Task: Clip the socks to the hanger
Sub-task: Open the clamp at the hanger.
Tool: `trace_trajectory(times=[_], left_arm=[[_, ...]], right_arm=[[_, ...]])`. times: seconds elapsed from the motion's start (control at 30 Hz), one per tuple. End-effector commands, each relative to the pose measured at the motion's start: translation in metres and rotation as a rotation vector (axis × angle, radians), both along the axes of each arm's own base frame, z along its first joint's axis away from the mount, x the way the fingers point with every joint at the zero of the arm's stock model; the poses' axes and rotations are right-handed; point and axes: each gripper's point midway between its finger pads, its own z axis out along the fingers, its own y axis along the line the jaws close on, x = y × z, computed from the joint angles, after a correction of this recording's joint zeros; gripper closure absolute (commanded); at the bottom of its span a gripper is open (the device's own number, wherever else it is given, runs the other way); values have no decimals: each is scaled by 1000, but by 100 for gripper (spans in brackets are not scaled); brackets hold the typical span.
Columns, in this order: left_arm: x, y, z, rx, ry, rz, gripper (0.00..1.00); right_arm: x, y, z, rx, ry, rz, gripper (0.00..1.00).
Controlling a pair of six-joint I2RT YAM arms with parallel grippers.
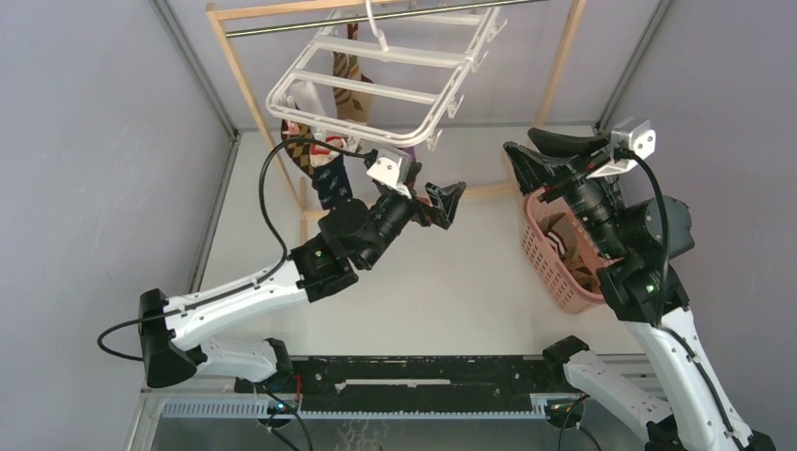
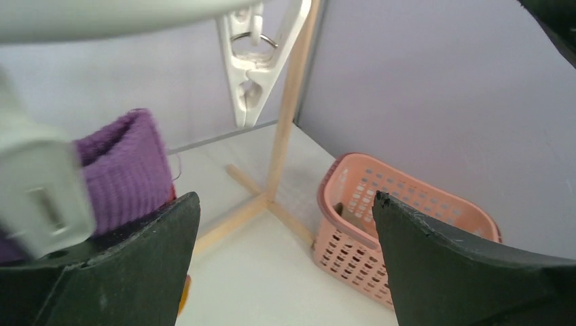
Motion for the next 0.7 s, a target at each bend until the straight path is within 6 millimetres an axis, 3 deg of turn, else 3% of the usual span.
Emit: trace_trajectory(times=[0.0, 0.23, 0.43, 0.67], left_arm=[[5, 30, 14, -32, -50, 85, 0], [1, 39, 6, -20, -56, 81, 0], [-4, 48, -3, -33, -50, 80, 0], [-3, 53, -8, -27, -45, 98, 0]], right_arm=[[2, 14, 6, 13, -17, 80, 41], [10, 38, 3, 12, -12, 174, 39], [14, 62, -2, -20, -22, 225, 27], [3, 90, -9, -82, -51, 283, 22]])
